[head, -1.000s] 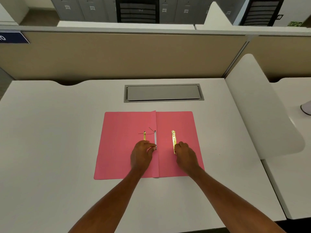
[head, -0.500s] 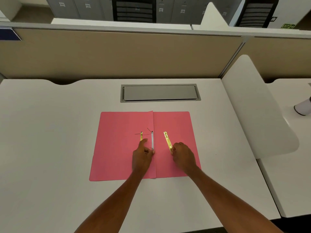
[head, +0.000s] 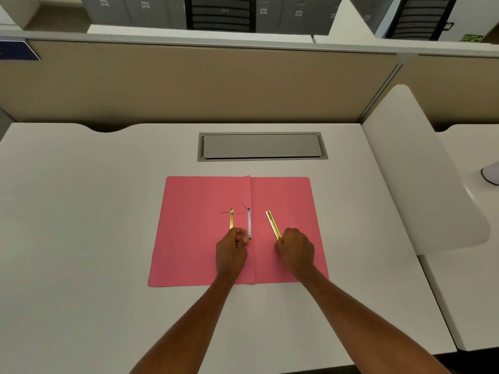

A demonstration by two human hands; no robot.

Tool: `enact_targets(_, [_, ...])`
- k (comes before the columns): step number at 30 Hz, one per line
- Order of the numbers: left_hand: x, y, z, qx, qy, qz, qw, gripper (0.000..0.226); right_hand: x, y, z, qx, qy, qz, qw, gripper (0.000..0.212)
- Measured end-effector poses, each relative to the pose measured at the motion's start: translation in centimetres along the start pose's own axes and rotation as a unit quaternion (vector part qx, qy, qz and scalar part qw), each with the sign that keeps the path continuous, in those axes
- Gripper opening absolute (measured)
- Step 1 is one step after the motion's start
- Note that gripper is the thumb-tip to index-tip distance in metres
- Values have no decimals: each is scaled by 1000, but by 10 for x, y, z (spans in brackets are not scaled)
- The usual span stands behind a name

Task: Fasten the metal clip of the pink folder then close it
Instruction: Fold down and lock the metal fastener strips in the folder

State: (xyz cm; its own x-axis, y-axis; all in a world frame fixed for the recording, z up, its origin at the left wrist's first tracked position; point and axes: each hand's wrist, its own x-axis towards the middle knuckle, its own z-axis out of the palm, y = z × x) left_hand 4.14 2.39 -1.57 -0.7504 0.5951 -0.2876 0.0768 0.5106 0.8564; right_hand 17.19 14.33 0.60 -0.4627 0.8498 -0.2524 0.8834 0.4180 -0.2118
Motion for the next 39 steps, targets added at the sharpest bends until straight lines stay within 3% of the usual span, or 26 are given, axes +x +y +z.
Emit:
enact_targets(6, [3,-4,0,-43,-4,0,999,23,4,1,0,38,-21,8,999,17])
enact_targets(9, [4,-4,0,-49,-11,-7,999,23,5,6,3,170,-27,31,985,3])
enact_targets(14, [5,-1,1,-31,-29,-10,999,23,1,3,5,447,-78,161,876,14])
enact_targets(18, [5,2,1,-4,-42,-4,999,22,-9,-7,8,579,-118,173,788,7])
enact_targets(21, [6,4,2,26,-37,-3,999,23,-14,-19,9,626,-142,157,751,9])
enact_targets(39, [6,-3,9,105,-28,15,994,28,-8,-39,19,636,-112,200,737,16])
